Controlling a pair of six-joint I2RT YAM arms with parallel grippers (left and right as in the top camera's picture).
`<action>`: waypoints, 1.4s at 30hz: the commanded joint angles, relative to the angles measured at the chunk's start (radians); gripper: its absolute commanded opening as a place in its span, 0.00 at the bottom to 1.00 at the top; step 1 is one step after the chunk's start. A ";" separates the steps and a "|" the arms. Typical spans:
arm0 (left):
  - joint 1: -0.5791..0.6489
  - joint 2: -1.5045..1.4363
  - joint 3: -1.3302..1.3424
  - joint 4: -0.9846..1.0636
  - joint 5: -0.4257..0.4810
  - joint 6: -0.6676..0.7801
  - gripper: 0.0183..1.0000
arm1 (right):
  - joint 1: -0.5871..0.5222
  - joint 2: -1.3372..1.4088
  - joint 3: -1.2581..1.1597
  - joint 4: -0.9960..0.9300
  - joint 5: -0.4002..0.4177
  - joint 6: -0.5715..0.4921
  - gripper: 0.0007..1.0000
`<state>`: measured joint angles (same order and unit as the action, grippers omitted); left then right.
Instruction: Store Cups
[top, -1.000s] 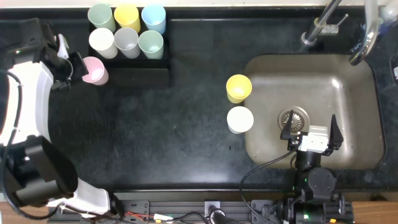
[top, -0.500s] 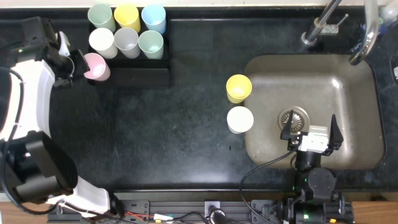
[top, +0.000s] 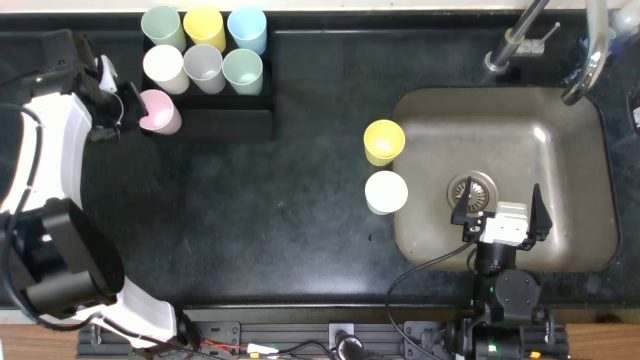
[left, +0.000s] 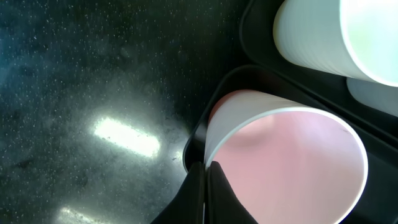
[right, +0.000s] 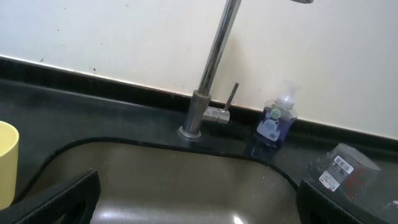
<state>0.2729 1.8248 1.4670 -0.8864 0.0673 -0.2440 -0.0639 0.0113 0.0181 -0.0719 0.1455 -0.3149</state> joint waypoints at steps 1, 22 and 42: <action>0.001 0.012 0.027 -0.004 0.010 -0.019 0.02 | -0.001 -0.008 -0.013 0.006 0.001 0.000 1.00; 0.002 -0.070 0.027 -0.004 -0.003 -0.018 1.00 | -0.001 -0.008 -0.013 0.006 0.001 0.000 1.00; -0.727 -0.332 0.027 0.002 0.003 -0.048 1.00 | -0.001 -0.008 -0.013 0.006 0.001 0.000 1.00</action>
<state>-0.3225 1.4773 1.4845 -0.8825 0.1112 -0.2825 -0.0639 0.0109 0.0181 -0.0719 0.1455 -0.3149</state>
